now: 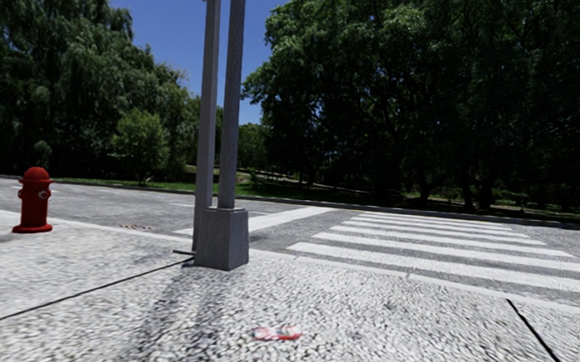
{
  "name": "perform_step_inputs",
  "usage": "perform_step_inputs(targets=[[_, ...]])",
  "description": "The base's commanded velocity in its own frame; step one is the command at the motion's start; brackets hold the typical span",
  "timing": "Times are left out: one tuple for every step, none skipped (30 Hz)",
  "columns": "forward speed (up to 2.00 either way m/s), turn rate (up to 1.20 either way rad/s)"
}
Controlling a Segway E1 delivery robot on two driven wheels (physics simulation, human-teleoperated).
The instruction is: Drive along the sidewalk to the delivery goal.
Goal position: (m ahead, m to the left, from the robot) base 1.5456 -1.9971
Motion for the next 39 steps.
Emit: perform_step_inputs(targets=[[2.0, 0.0], [2.0, 0.0], [2.0, 0.0], [2.0, 0.0], [2.0, 0.0], [2.0, 0.0], [2.0, 0.0], [2.0, 0.0], [2.0, 0.0], [2.0, 0.0], [2.0, 0.0], [2.0, 0.0], [2.0, 0.0], [2.0, 0.0], [2.0, 0.0], [2.0, 0.0], [2.0, 0.0], [1.97, 0.0], [1.97, 0.0], [1.68, 0.0], [1.47, 0.0], [1.35, 0.0], [1.25, 0.0], [1.2, -0.13], [1.2, -0.13], [1.18, -0.51], [1.18, -0.59], [1.18, -0.64], [1.18, -0.87], [1.18, -1.2], [1.18, -1.2], [1.18, -1.2], [1.17, -1.2], [1.17, -1.2], [1.17, -1.2], [1.16, -1.2], [1.15, -1.2], [1.07, -1.2], [1.03, -1.2]])
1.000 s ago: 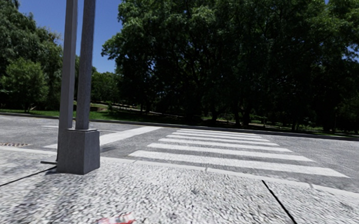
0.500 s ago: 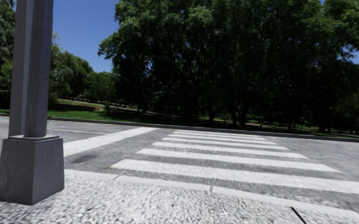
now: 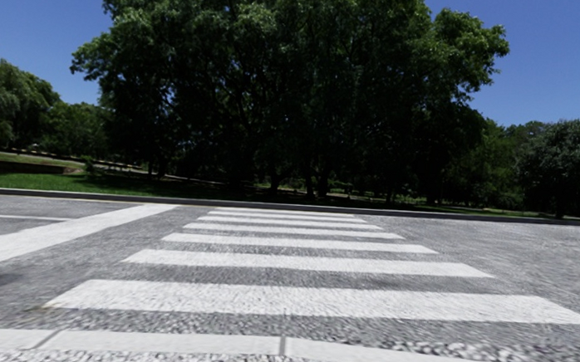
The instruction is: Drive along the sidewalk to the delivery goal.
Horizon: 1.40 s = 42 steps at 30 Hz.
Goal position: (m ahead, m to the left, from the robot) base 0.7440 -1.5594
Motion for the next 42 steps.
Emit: perform_step_inputs(targets=[[1.02, -1.17], [0.99, 0.0], [0.95, 0.0], [0.95, 0.0], [0.93, 0.0], [0.9, 0.0], [0.86, 0.0], [0.83, 0.0], [0.82, 0.0], [0.77, 0.0], [0.77, 0.0], [0.73, 0.0], [0.69, 0.0], [0.66, 0.0], [0.62, 0.0], [0.55, 0.0], [0.43, 0.0], [0.43, 0.0], [0.22, 0.0], [0.02, 0.0], [0.0, 0.0], [0.0, 0.0], [0.0, 0.0], [0.0, 0.0], [0.0, 0.0], [0.0, 0.0], [0.0, 0.0], [0.0, 0.0], [0.0, 0.0], [0.0, 0.0], [0.0, 0.0], [0.0, 0.0], [0.0, 0.0], [0.0, 0.0], [0.0, 0.0], [0.0, 0.0], [0.0, 0.0], [0.0, 0.0], [0.0, 0.0], [0.0, 0.0], [0.0, 0.0], [0.0, 0.0]])
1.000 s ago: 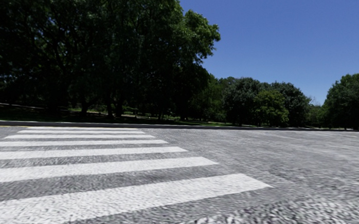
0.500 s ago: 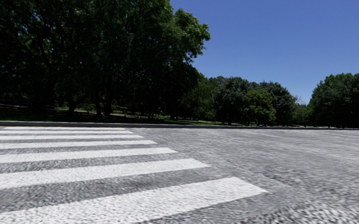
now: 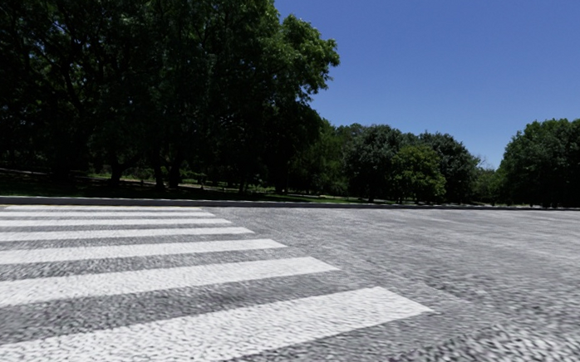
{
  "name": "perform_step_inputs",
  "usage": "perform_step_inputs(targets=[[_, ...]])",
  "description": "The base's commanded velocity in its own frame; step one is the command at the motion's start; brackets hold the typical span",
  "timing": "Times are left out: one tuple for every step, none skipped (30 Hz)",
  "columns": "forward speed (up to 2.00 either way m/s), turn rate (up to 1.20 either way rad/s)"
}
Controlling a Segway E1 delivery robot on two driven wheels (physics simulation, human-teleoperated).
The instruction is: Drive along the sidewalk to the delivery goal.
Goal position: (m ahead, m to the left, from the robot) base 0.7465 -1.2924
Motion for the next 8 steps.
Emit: perform_step_inputs(targets=[[0.0, 0.0], [0.0, 0.0], [0.0, 0.0], [0.0, 0.0], [0.0, 0.0], [0.0, 0.0], [0.0, 0.0], [0.0, 0.0]])
